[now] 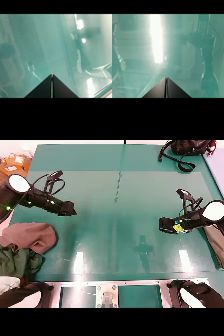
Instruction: Fold the shirts.
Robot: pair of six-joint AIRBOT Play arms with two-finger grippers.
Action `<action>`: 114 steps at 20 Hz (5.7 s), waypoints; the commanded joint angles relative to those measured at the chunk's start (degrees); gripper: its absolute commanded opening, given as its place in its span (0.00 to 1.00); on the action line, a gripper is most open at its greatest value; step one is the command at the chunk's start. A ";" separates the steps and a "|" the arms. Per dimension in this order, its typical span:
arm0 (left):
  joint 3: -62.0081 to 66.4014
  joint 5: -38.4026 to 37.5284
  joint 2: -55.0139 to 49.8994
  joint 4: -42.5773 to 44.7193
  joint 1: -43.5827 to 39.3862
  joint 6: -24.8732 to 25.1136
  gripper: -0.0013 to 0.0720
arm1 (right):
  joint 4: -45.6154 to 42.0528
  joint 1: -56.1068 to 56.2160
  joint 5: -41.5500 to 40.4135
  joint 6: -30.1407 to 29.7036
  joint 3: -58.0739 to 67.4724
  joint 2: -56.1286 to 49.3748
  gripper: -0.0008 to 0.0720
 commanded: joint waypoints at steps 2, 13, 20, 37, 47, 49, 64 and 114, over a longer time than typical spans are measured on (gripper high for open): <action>0.07 0.00 0.00 0.00 -0.02 0.02 0.05 | 0.00 0.00 0.00 0.02 -0.02 0.04 0.03; 0.07 0.00 0.00 0.00 -0.02 0.02 0.05 | 0.04 0.02 -0.74 0.02 -0.02 0.04 0.03; 0.07 2.51 0.00 -1.29 -0.04 0.11 0.05 | 0.02 0.04 -4.15 0.02 -0.04 0.04 0.03; -13.55 -4.66 -0.04 50.58 17.84 -21.88 0.99 | 0.00 0.04 -10.91 -2.82 -0.04 -2.23 0.03; -2.14 -3.91 0.02 33.07 15.65 -11.93 0.05 | 0.00 0.00 -10.82 -2.80 0.20 -4.74 0.03; 8.28 -6.10 0.00 30.01 7.30 -11.32 0.05 | -0.02 -0.02 -9.60 -2.82 1.29 -4.74 0.03; 22.29 3.19 -13.94 13.11 -25.77 -10.51 1.00 | 0.26 -5.29 -2.89 -2.82 12.90 -4.92 0.47; 36.63 -0.94 2.08 12.70 7.52 -6.03 0.05 | 28.28 -15.69 -11.52 -29.99 36.46 -15.87 0.03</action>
